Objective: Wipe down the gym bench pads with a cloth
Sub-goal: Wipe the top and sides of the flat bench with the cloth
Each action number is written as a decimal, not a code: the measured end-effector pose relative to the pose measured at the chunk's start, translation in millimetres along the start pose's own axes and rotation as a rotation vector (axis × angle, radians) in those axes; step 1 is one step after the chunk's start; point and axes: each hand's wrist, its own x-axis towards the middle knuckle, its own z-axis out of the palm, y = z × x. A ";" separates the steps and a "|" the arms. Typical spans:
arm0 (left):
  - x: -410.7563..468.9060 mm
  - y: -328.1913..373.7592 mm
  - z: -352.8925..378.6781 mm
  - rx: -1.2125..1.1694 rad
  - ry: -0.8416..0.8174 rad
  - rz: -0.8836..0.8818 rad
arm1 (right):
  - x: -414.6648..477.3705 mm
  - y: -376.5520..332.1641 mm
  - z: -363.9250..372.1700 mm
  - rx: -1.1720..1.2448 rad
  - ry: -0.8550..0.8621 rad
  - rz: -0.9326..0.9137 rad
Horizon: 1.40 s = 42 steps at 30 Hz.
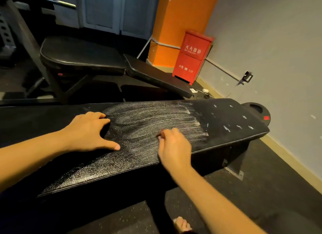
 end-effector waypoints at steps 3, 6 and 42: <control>-0.7 0.2 3.5 0.007 0.009 0.005 | -48.0 -53.1 1.2 0.162 -0.101 -0.320; -3.4 -2.6 6.7 0.000 0.016 0.008 | -27.1 10.8 1.8 0.088 0.006 -0.201; -8.6 -0.3 4.7 -0.073 -0.035 0.010 | 93.8 88.8 15.1 -0.157 0.050 0.271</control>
